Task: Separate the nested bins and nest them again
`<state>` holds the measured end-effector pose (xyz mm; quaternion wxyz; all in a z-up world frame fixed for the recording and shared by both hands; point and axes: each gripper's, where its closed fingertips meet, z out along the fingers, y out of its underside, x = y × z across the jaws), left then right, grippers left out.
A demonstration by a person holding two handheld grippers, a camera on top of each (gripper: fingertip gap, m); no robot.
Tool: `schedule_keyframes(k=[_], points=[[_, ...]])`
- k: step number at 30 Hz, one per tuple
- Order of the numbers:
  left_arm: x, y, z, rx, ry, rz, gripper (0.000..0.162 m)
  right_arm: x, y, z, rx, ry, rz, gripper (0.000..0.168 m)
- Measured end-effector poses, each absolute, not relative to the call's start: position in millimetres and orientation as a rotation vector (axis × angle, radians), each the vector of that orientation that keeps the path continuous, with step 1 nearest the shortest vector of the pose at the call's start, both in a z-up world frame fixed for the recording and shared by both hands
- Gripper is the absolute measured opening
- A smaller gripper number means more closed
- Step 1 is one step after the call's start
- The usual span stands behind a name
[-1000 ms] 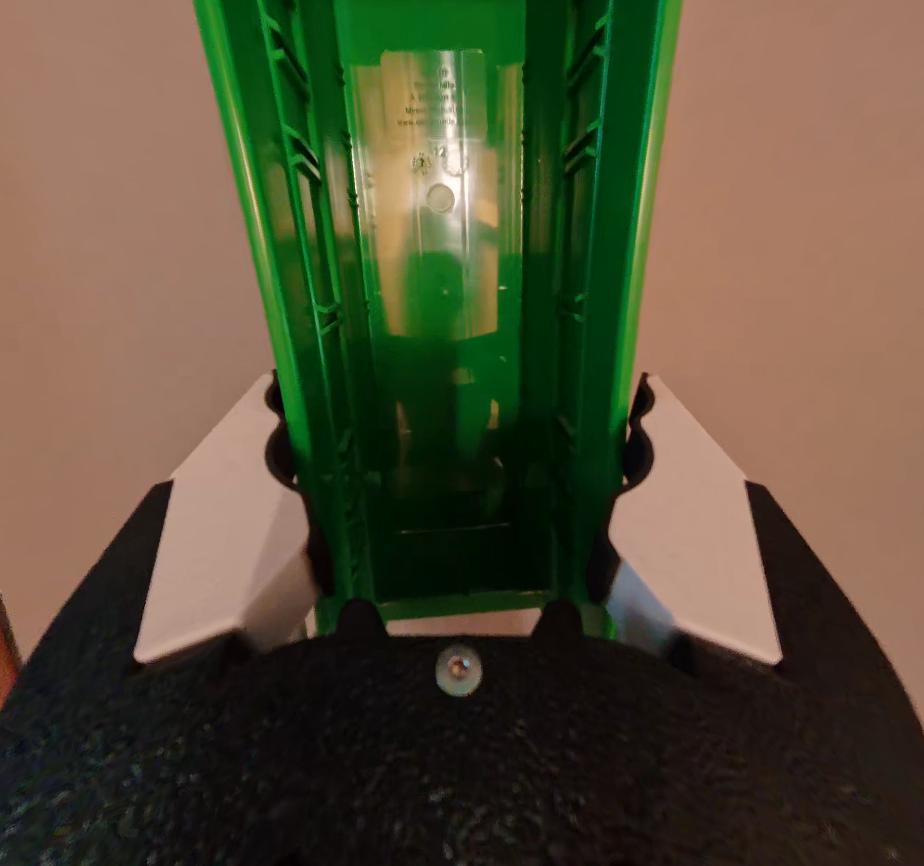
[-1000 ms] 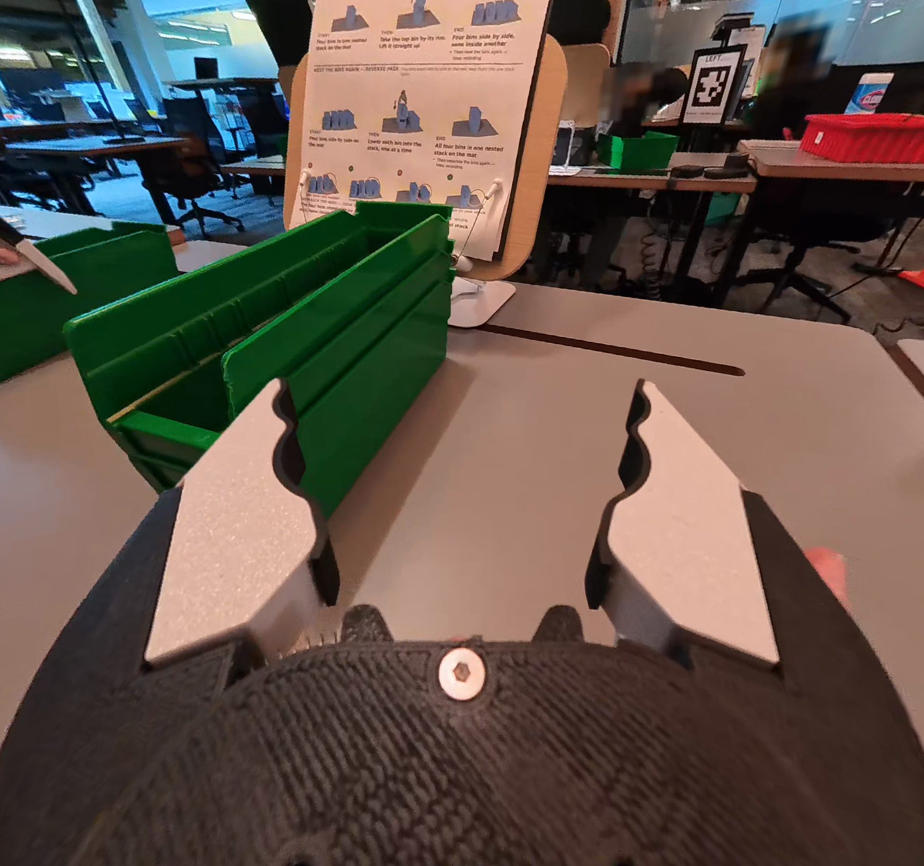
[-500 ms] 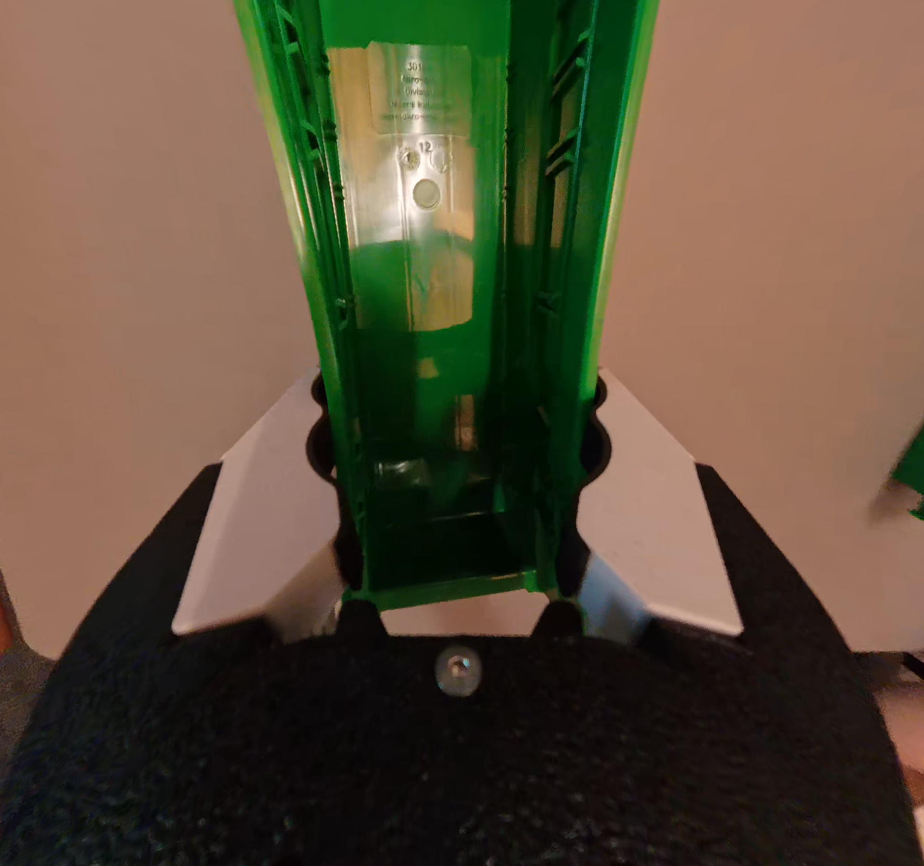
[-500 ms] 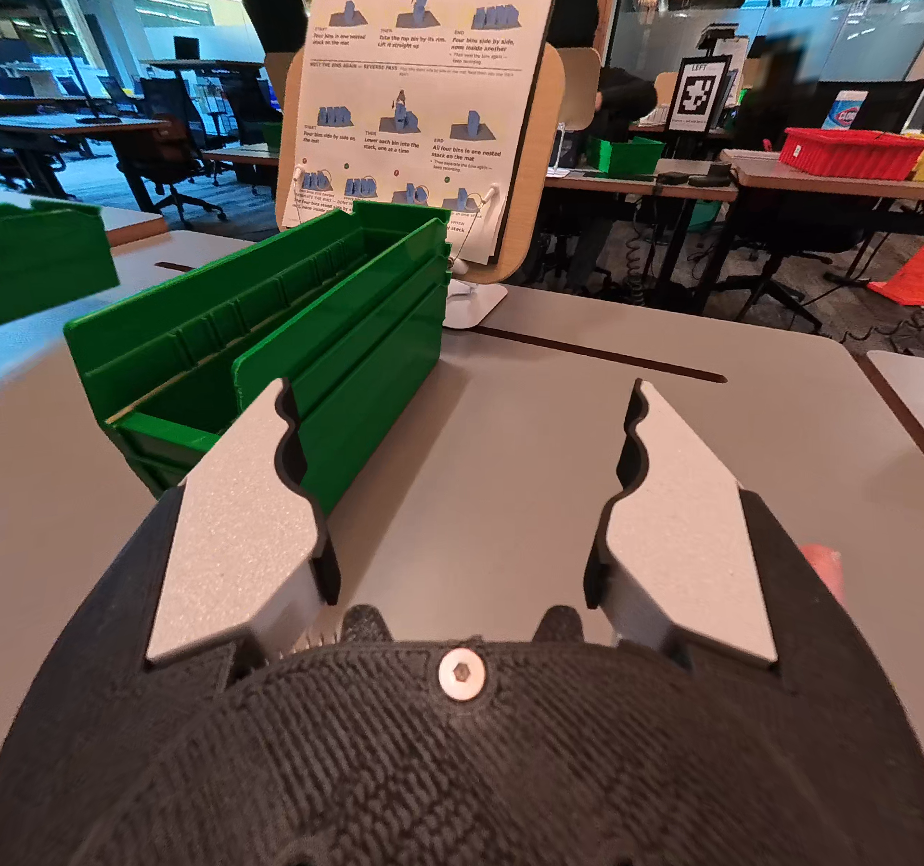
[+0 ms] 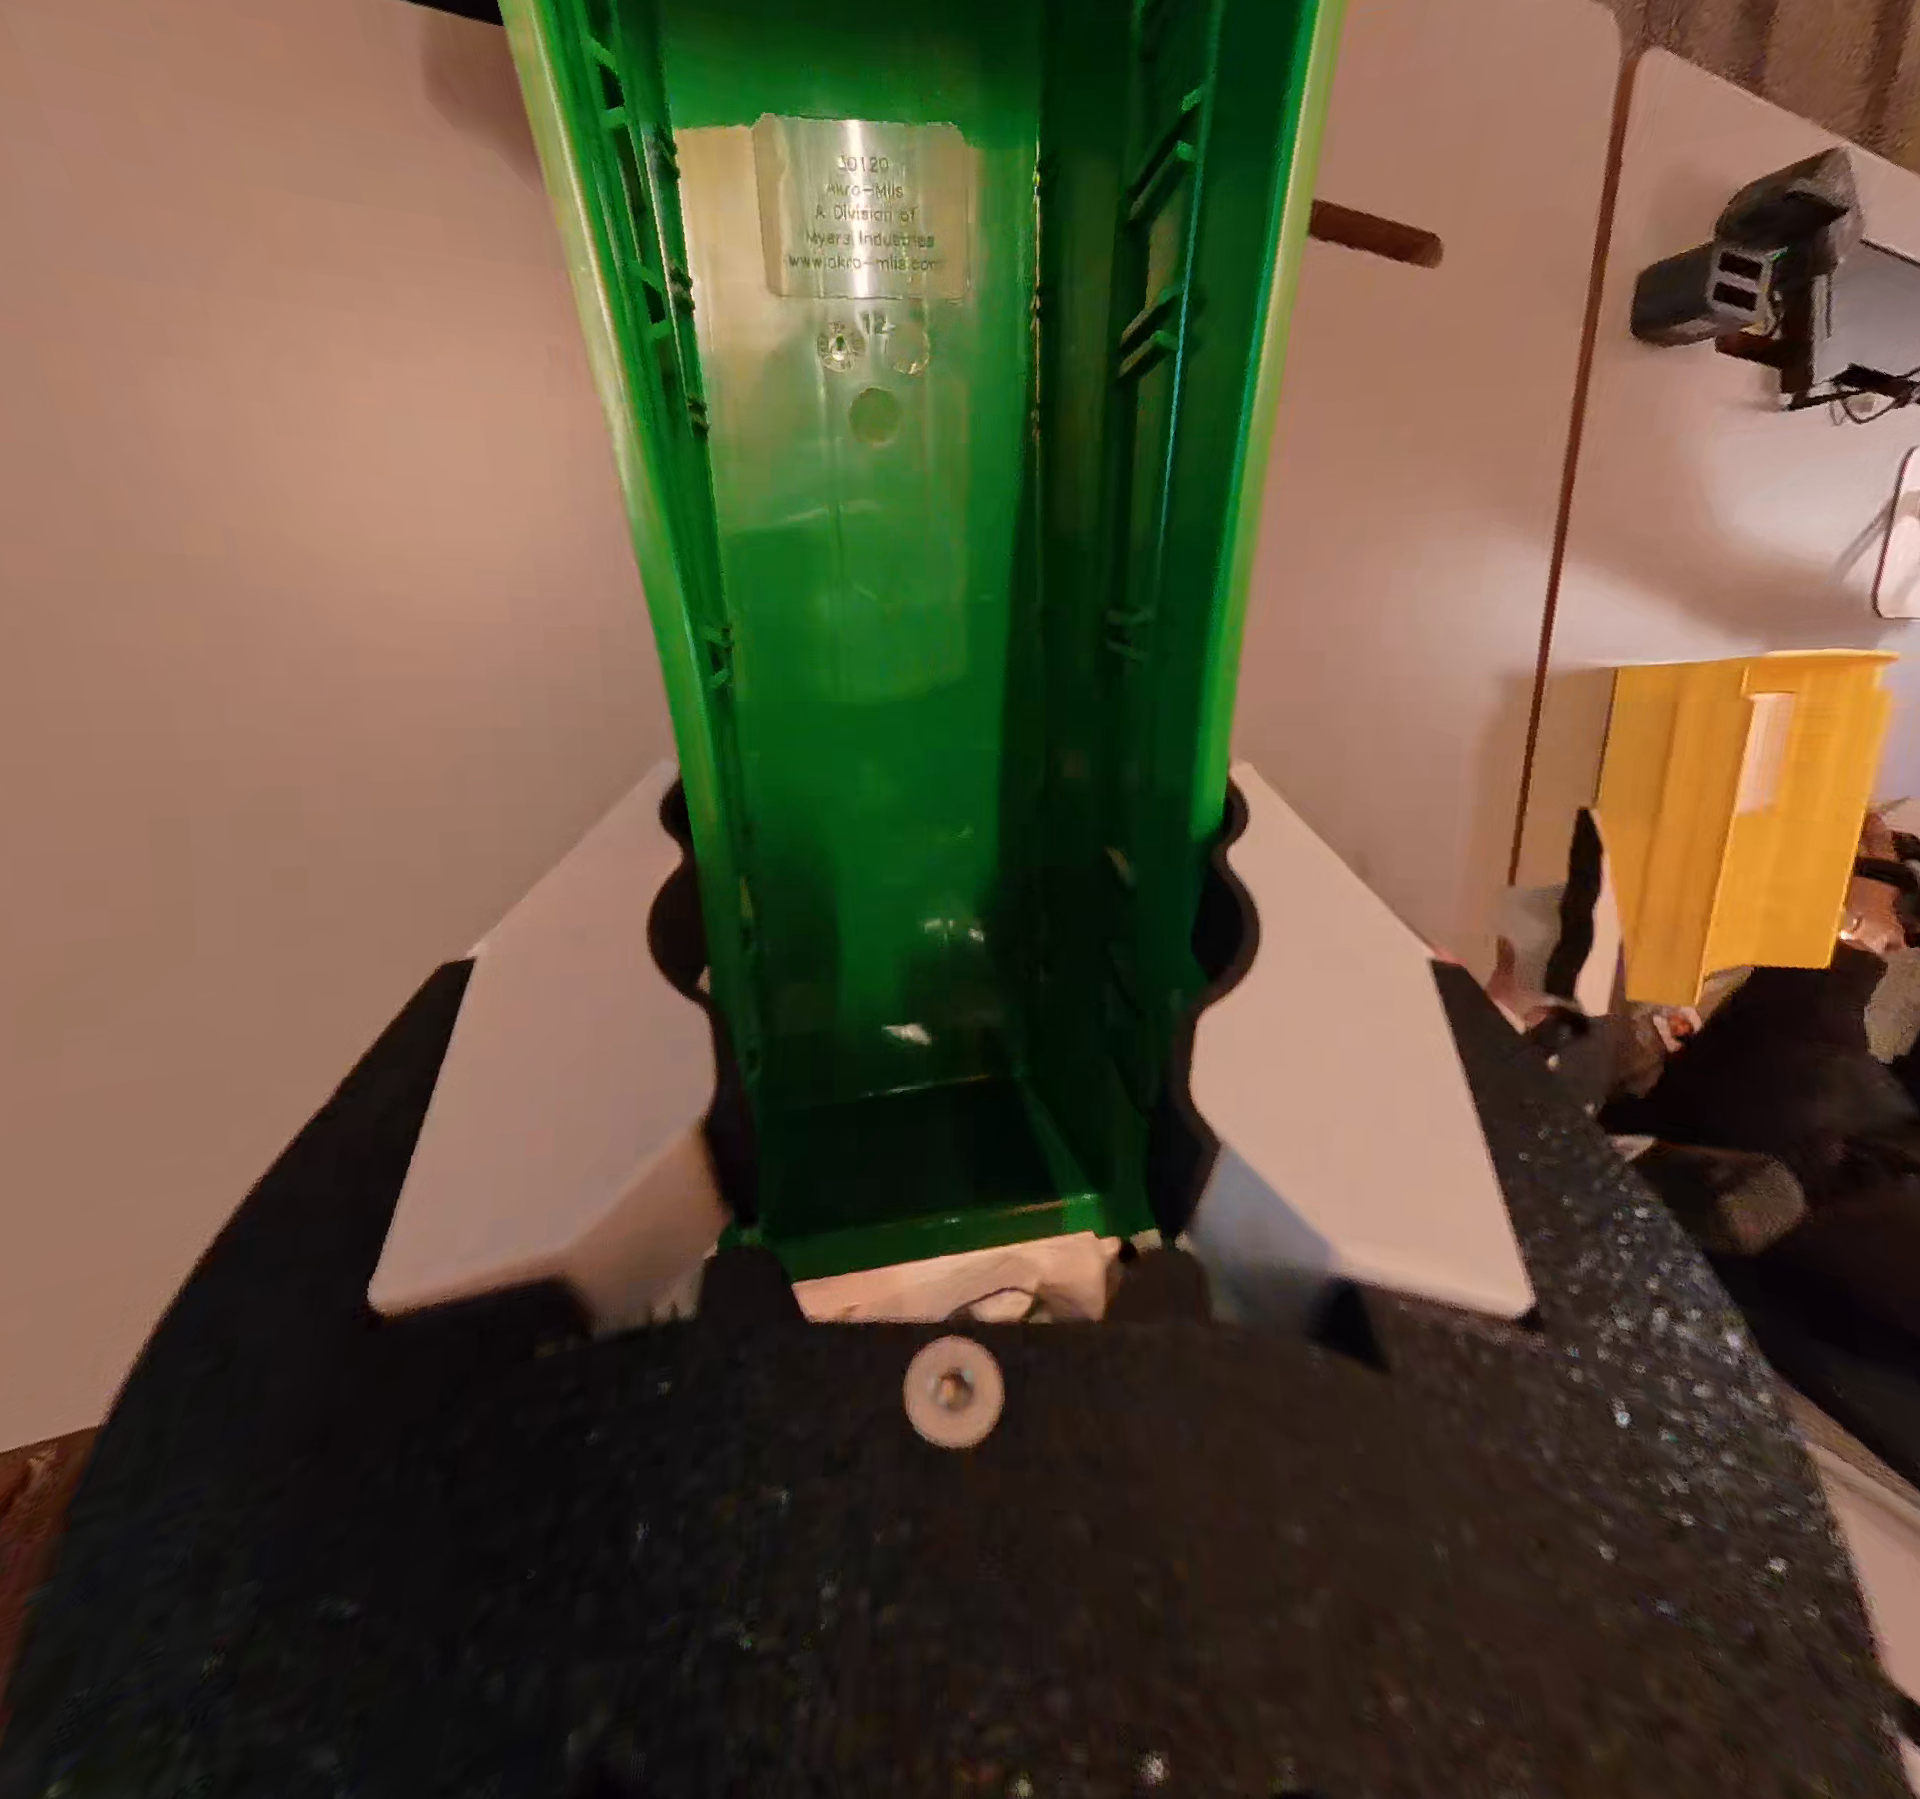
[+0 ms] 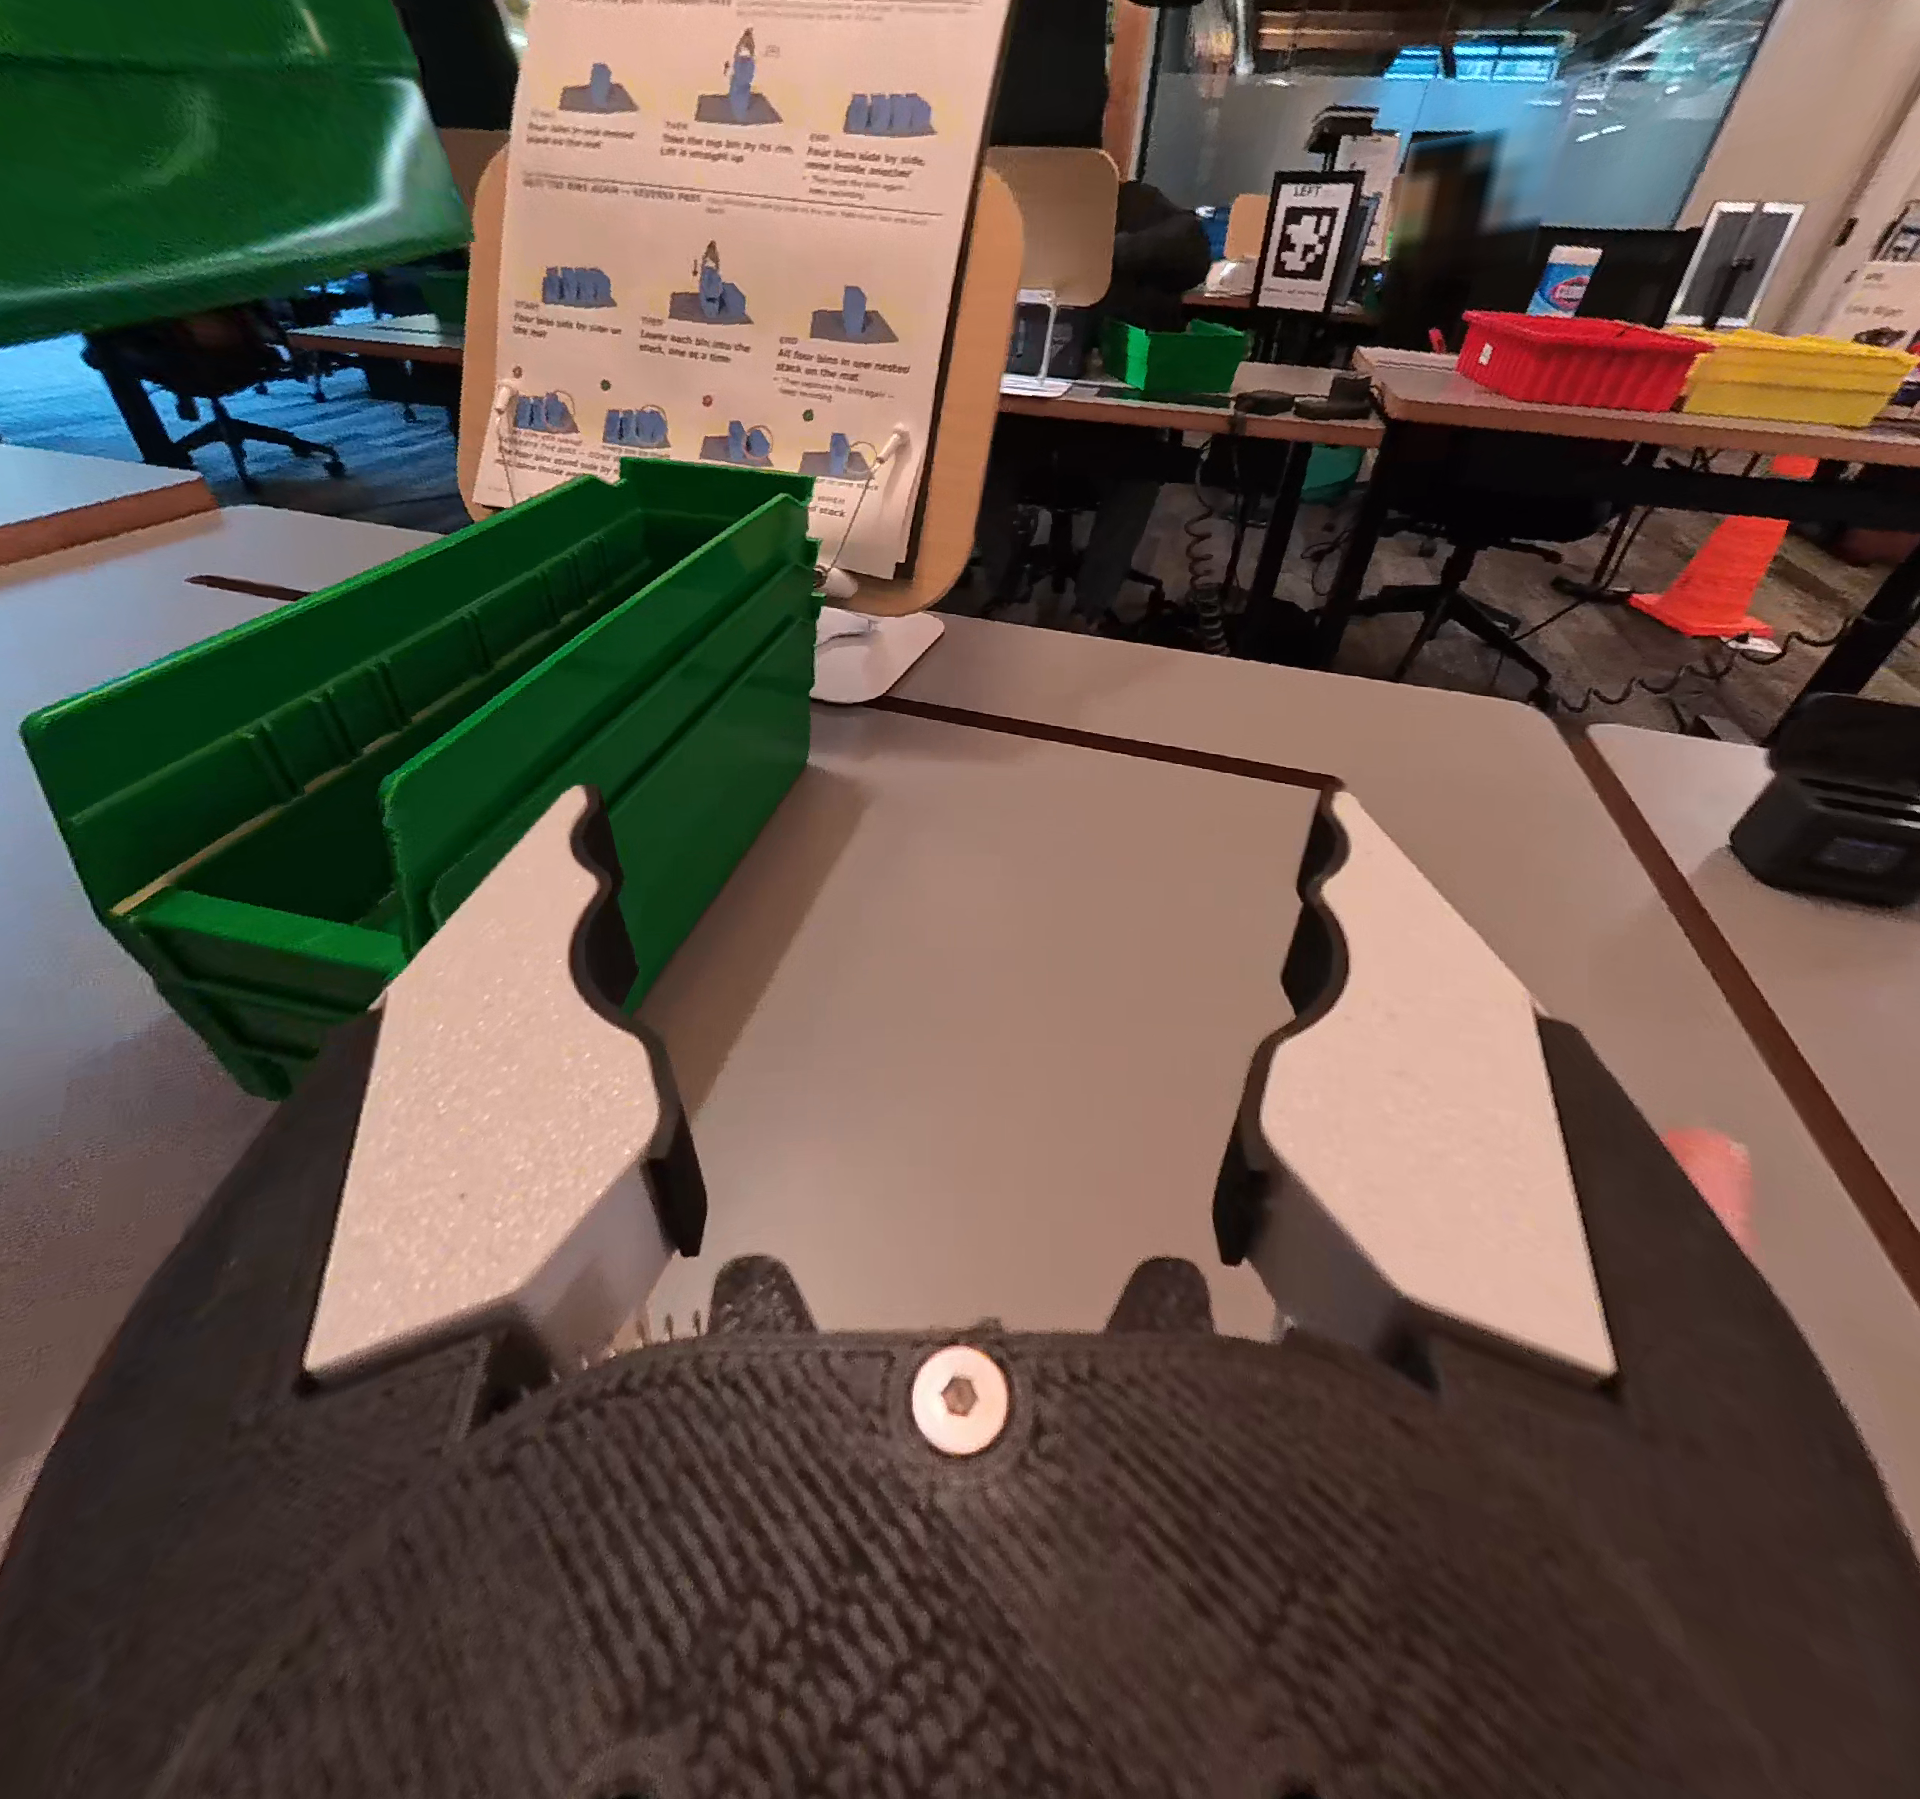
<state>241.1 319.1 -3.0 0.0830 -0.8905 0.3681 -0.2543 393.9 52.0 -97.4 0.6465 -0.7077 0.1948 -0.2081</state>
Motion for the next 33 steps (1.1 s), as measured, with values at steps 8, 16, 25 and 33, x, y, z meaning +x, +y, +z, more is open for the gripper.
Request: schedule_keyframes(k=[8, 16, 25, 33], points=[[311, 255, -30, -2.707, 1.117, -0.697, 0.096, 403, 36, -97, -1.599, 0.485, -0.469, 0.128], [336, 237, -64, -2.712, 1.175, -0.51, 0.097, 407, 38, -103, -1.611, 0.499, -0.45, 0.128], [346, 251, -96, -2.627, 1.094, -0.442, 0.097, 408, 32, -100, -1.599, 0.506, -0.438, 0.127], [348, 246, -119, -2.631, 1.093, -0.421, 0.099, 416, 26, -103, -1.593, 0.536, -0.424, 0.126]])
